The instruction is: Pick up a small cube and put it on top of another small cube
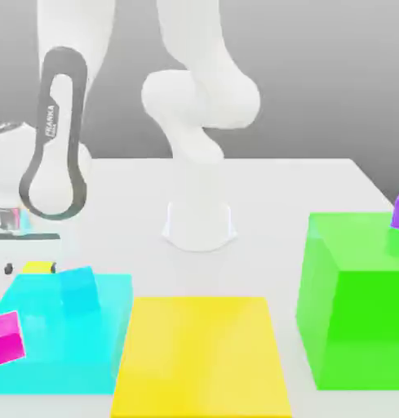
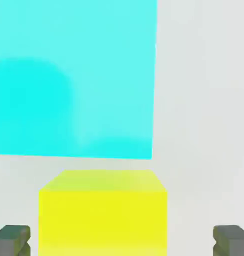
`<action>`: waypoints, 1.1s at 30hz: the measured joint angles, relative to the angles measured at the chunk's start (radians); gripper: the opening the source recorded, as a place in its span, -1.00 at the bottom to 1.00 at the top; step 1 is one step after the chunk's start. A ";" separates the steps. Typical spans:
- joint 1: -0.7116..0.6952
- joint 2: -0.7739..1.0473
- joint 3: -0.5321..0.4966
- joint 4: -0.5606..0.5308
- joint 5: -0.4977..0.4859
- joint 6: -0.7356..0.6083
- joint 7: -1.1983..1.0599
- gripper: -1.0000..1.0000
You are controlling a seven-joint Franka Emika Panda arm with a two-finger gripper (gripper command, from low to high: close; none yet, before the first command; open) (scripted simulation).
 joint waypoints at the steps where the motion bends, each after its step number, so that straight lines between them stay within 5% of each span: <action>1: 0.000 0.000 0.000 0.000 0.000 0.000 0.000 -1.00; 8: 0.016 -0.010 -0.020 -0.003 -0.018 -0.008 0.014 -1.00; 16: 0.206 -0.159 -0.279 -0.051 -0.329 -0.089 0.246 -1.00; 22: 0.259 -0.256 -0.370 -0.086 -0.527 -0.129 0.395 -1.00; 33: 0.487 -0.243 -0.213 0.271 -0.556 -0.478 0.515 -1.00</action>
